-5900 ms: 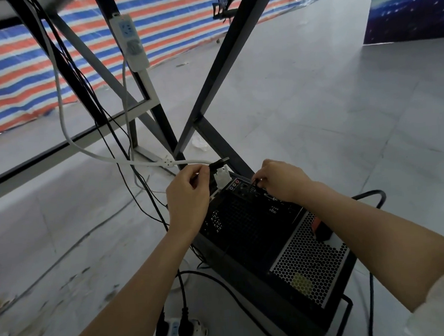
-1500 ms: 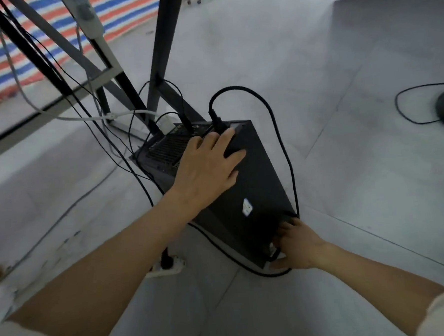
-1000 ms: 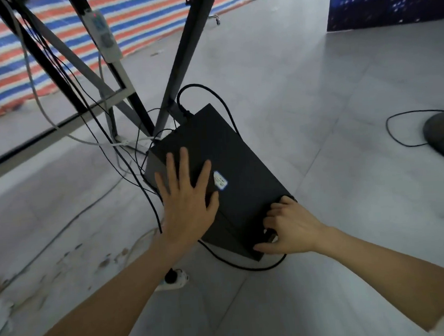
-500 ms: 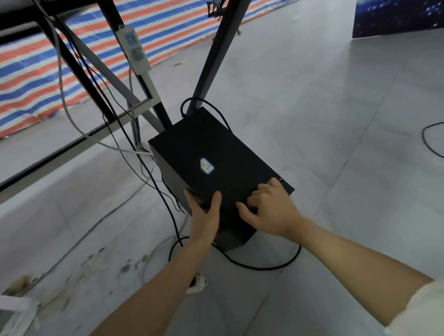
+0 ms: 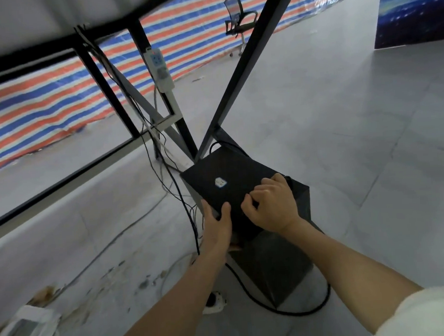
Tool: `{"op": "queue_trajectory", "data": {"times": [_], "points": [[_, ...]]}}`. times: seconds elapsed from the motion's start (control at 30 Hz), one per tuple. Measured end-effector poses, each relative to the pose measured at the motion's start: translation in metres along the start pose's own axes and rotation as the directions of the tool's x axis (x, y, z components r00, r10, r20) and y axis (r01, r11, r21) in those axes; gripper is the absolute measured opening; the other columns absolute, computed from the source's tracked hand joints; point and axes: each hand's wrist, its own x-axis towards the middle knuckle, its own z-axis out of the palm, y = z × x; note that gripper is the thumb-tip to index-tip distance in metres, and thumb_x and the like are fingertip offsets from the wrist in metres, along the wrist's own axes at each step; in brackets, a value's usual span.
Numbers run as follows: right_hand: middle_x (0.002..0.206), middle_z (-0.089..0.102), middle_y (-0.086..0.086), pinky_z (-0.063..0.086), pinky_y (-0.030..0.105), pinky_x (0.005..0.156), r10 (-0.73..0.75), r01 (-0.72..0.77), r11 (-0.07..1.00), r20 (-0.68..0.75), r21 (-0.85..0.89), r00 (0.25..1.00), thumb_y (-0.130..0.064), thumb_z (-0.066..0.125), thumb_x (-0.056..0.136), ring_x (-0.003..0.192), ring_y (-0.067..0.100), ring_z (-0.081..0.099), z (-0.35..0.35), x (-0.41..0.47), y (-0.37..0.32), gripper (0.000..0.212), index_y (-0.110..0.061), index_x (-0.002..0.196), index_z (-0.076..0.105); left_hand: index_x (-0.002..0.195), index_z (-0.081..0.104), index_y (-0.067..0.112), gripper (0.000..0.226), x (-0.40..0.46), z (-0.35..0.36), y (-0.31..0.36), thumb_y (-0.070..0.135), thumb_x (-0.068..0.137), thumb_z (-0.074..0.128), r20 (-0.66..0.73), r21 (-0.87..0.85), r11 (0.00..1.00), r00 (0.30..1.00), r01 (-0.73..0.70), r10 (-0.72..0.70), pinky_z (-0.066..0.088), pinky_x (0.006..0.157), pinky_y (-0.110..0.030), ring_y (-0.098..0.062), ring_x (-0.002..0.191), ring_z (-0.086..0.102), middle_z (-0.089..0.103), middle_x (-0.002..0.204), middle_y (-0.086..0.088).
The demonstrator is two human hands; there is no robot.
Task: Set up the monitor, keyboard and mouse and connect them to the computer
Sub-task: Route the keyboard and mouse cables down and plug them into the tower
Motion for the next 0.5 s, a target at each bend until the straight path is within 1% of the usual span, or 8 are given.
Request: {"op": "queue_trajectory", "data": {"times": [0.07, 0.2, 0.33, 0.43, 0.47, 0.5], "points": [[0.035, 0.043, -0.006, 0.031, 0.024, 0.060, -0.001, 0.001, 1.000, -0.001, -0.004, 1.000, -0.029, 0.042, 0.082, 0.041, 0.008, 0.030, -0.001, -0.001, 0.002, 0.048, -0.017, 0.035, 0.046, 0.144, 0.013, 0.047, 0.067, 0.001, 0.001, -0.002, 0.051, 0.088, 0.049, 0.005, 0.007, 1.000, 1.000, 0.023, -0.023, 0.048, 0.096, -0.051, -0.028, 0.121, 0.051, 0.044, 0.143, -0.003], [0.036, 0.042, -0.005, 0.035, 0.027, 0.059, -0.047, 0.048, 0.999, 0.030, -0.011, 0.998, -0.028, 0.042, 0.082, 0.042, 0.009, 0.030, -0.002, 0.000, 0.007, 0.047, -0.016, 0.037, 0.047, 0.145, 0.015, 0.045, 0.064, 0.001, 0.003, -0.002, 0.046, 0.091, 0.050, 0.003, -0.057, 0.996, 0.998, 0.065, -0.065, 0.050, 0.092, -0.051, -0.029, 0.120, 0.052, 0.044, 0.143, -0.003], [0.038, 0.042, -0.005, 0.033, 0.028, 0.063, -0.062, 0.063, 0.998, 0.045, -0.020, 0.997, -0.030, 0.038, 0.086, 0.045, 0.009, 0.029, -0.006, 0.004, 0.016, 0.049, -0.016, 0.039, 0.047, 0.139, 0.016, 0.054, 0.065, -0.002, 0.008, -0.003, 0.057, 0.086, 0.053, 0.043, -0.110, 0.986, 0.992, 0.124, -0.120, 0.051, 0.087, -0.056, -0.031, 0.123, 0.049, 0.040, 0.145, 0.000], [0.044, 0.047, -0.003, 0.038, 0.032, 0.065, -0.036, 0.040, 0.998, 0.092, -0.044, 0.995, -0.029, 0.035, 0.089, 0.050, 0.013, 0.036, -0.012, 0.004, 0.012, 0.048, -0.015, 0.045, 0.049, 0.142, 0.013, 0.050, 0.064, 0.000, 0.010, 0.006, 0.051, 0.090, 0.050, 0.029, -0.073, 0.984, 0.986, 0.163, -0.161, 0.053, 0.083, -0.055, -0.033, 0.121, 0.049, 0.040, 0.144, -0.002], [0.049, 0.050, -0.003, 0.041, 0.035, 0.068, -0.032, 0.038, 0.998, 0.096, -0.057, 0.995, -0.030, 0.033, 0.090, 0.054, 0.015, 0.041, -0.013, 0.003, 0.011, 0.045, -0.015, 0.051, 0.050, 0.144, 0.013, 0.047, 0.063, 0.000, 0.010, 0.009, 0.049, 0.092, 0.049, 0.022, -0.066, 0.983, 0.985, 0.174, -0.173, 0.054, 0.083, -0.054, -0.032, 0.120, 0.049, 0.041, 0.143, -0.003], [0.057, 0.054, -0.001, 0.044, 0.038, 0.075, -0.004, 0.014, 0.997, 0.127, -0.073, 0.992, -0.031, 0.030, 0.091, 0.060, 0.017, 0.047, -0.016, 0.000, 0.010, 0.043, -0.015, 0.059, 0.053, 0.145, 0.013, 0.045, 0.062, -0.003, 0.010, 0.011, 0.046, 0.093, 0.048, 0.021, -0.063, 0.980, 0.982, 0.188, -0.187, 0.054, 0.083, -0.052, -0.032, 0.120, 0.050, 0.042, 0.141, -0.005]]}}
